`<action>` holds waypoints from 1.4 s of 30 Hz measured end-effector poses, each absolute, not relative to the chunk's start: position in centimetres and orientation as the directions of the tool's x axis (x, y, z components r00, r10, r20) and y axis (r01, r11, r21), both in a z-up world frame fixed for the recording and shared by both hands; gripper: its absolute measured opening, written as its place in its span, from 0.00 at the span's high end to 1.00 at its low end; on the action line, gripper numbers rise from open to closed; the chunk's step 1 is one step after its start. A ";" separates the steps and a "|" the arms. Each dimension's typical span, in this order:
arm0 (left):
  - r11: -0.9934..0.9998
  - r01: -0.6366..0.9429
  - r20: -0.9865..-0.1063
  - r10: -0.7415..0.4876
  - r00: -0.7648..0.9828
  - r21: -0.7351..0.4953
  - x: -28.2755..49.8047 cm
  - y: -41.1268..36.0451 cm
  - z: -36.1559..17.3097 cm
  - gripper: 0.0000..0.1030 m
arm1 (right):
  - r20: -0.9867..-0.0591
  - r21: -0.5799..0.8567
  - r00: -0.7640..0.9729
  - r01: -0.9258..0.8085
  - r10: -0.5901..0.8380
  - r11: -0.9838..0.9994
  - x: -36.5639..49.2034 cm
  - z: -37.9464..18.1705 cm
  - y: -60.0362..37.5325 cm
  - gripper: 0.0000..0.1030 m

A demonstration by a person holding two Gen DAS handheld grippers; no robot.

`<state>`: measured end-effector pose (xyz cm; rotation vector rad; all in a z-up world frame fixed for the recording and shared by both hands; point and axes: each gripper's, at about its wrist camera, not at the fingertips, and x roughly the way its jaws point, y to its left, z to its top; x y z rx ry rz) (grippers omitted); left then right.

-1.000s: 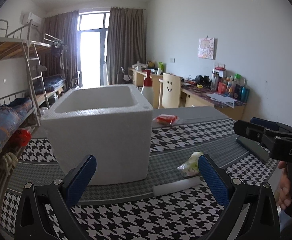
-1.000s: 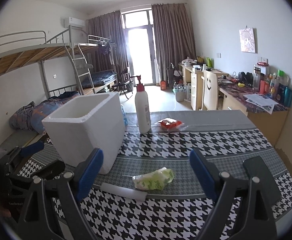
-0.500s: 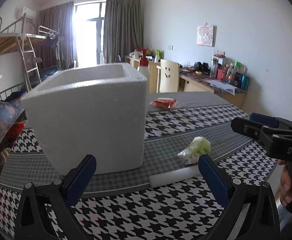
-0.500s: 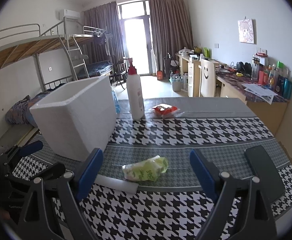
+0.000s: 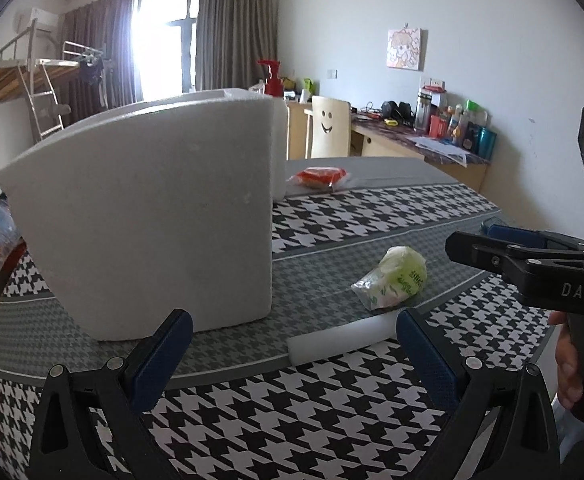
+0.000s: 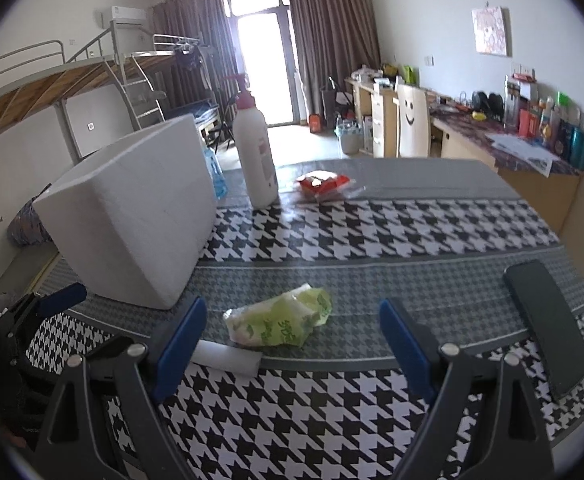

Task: Organize soft objects
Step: 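Reach the right gripper down to the green-and-white wrapped package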

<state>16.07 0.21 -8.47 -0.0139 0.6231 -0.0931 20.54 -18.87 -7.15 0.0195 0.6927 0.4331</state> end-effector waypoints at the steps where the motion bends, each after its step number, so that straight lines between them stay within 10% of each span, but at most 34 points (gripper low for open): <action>1: 0.996 0.084 -0.585 -0.090 0.806 -0.037 16.1 0.2 -8.6 0.01 | -0.619 0.162 0.681 -0.377 0.391 0.912 20.6 -7.4 -18.9 0.12; 12: 0.990 0.134 -0.640 -0.134 0.757 -0.048 17.7 -0.4 -10.2 0.02 | -0.665 0.164 0.653 -0.346 0.363 0.924 21.2 -8.7 -18.6 0.12; 42: 0.977 0.208 -0.763 -0.177 0.622 -0.057 20.7 -2.0 -12.5 0.47 | -0.731 0.178 0.582 -0.341 0.356 0.923 24.0 -10.8 -17.5 0.12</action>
